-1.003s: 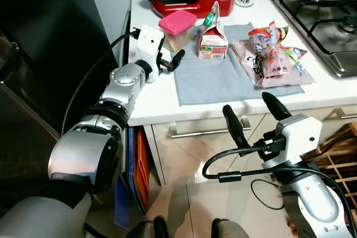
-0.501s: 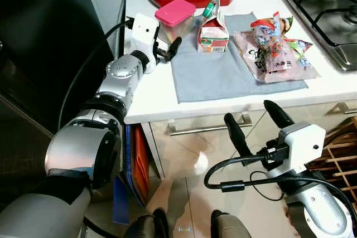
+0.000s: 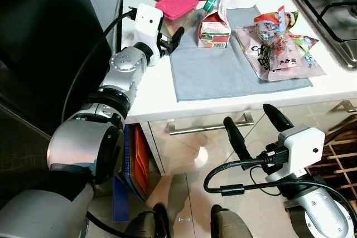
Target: Restocking fridge
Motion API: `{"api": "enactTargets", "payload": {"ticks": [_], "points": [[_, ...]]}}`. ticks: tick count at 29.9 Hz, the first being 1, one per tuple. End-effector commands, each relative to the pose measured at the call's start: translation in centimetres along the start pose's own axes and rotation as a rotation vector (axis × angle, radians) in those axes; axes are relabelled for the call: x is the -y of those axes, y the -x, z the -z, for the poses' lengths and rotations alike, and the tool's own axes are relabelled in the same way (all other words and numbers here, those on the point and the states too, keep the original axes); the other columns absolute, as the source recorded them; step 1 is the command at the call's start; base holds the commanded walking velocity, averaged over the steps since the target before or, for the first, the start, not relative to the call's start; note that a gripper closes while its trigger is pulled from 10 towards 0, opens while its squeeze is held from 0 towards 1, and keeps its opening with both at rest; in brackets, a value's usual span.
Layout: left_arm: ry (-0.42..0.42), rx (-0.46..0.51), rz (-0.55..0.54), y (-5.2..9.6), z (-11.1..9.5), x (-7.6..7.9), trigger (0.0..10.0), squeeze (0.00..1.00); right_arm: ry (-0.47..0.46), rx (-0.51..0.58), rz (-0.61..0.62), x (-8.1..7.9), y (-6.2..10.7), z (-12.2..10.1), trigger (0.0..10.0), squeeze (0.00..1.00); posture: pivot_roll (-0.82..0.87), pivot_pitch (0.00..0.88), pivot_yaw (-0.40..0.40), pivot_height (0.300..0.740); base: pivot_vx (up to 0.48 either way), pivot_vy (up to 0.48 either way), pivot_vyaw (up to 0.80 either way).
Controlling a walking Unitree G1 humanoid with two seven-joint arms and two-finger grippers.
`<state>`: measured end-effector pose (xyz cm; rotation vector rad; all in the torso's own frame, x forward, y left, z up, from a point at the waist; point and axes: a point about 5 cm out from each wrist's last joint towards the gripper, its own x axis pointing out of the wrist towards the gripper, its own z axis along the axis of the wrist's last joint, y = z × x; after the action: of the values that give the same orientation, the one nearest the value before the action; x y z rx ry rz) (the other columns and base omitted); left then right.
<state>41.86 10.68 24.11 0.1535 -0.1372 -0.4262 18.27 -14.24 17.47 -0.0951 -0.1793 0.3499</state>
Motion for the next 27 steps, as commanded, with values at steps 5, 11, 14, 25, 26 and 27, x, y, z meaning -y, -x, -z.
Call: {"api": "enactTargets", "payload": {"ticks": [5, 11, 14, 25, 26, 27], "points": [[0.007, 0.017, 0.057, -0.5, -0.9, 0.6, 0.0, 0.00, 0.012, 0.005, -0.004, -0.1, 0.0, -0.3, 10.0, 0.00, -0.38, 0.213, 0.082, 0.740, 0.000, 0.000, 0.00], [0.025, 0.027, 0.087, -0.4, -0.8, 1.0, 0.0, 0.00, 0.013, 0.010, -0.003, 0.0, -0.3, -0.2, 10.0, 0.00, -0.37, 0.197, 0.082, 0.740, 0.000, 0.000, 0.00], [0.052, 0.043, 0.076, -0.4, -1.1, 0.6, 0.0, 0.00, 0.015, 0.012, -0.003, 0.0, -0.5, -0.1, 10.0, 0.00, -0.36, 0.191, 0.083, 0.740, 0.000, 0.000, 0.00], [0.095, 0.274, -0.089, 0.6, -5.6, -3.8, 0.0, 0.00, -0.007, 0.028, 0.042, 0.7, -2.6, 1.1, 10.0, 0.00, -0.29, 0.117, 0.089, 0.740, 0.000, 0.000, 0.00], [0.095, 0.274, -0.089, 0.6, -5.6, -3.8, 0.0, 0.00, -0.007, 0.028, 0.042, 0.7, -2.6, 1.1, 10.0, 0.00, -0.29, 0.117, 0.089, 0.740, 0.000, 0.000, 0.00], [0.093, 0.302, -0.083, 0.7, -6.0, -4.0, 0.0, 0.00, -0.021, 0.030, 0.056, 1.0, -2.9, 1.2, 10.0, 0.00, -0.27, 0.103, 0.090, 0.740, 0.000, 0.000, 0.00]]}}
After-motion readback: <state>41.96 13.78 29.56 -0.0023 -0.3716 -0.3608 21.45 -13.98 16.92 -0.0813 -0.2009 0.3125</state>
